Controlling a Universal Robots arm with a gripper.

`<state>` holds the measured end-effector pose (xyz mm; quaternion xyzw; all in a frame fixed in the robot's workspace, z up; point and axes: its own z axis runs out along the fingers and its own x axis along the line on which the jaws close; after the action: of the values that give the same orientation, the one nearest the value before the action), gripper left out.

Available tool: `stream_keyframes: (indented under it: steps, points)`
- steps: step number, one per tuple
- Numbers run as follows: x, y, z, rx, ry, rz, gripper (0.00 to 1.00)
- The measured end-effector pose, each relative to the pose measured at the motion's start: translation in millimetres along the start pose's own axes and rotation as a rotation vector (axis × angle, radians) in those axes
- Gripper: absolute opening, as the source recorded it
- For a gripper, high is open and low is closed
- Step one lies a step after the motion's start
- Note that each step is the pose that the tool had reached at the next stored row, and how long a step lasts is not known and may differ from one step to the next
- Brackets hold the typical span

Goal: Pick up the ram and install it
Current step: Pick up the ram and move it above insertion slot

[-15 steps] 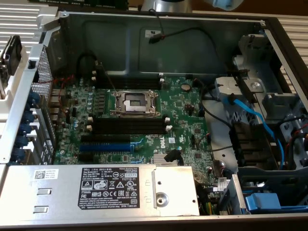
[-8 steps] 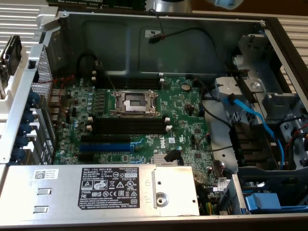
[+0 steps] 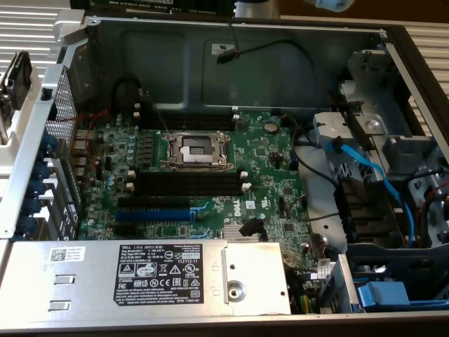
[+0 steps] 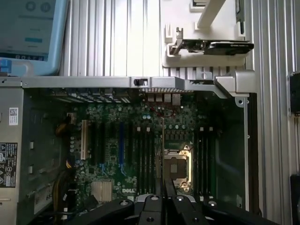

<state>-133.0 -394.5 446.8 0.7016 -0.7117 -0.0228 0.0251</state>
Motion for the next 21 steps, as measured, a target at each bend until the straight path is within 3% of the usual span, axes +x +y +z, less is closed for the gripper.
stream_keyframes:
  steps: [7, 9, 15, 16, 18, 19, 20, 21]
  points:
    - [-1.5, -5.1, 1.9, 0.0018, 0.0017, 0.000, 0.12]
    - [-2.0, -5.6, 2.5, 0.0087, 0.0003, 0.000, 0.12]
    - [-2.1, -10.6, 2.4, 0.0132, -0.0020, 0.000, 0.12]
    - [-2.1, -12.0, 2.3, 0.0166, -0.0060, 0.000, 0.12]
    - [-2.1, -13.3, 2.3, 0.0252, -0.0195, -0.001, 0.12]
    - [-1.8, -13.8, 2.4, 0.0313, -0.0439, 0.001, 0.12]
    - [-1.8, -13.9, 2.5, 0.0327, -0.0586, 0.003, 0.12]
    - [-1.6, -13.9, 3.2, 0.0328, -0.0689, 0.007, 0.12]
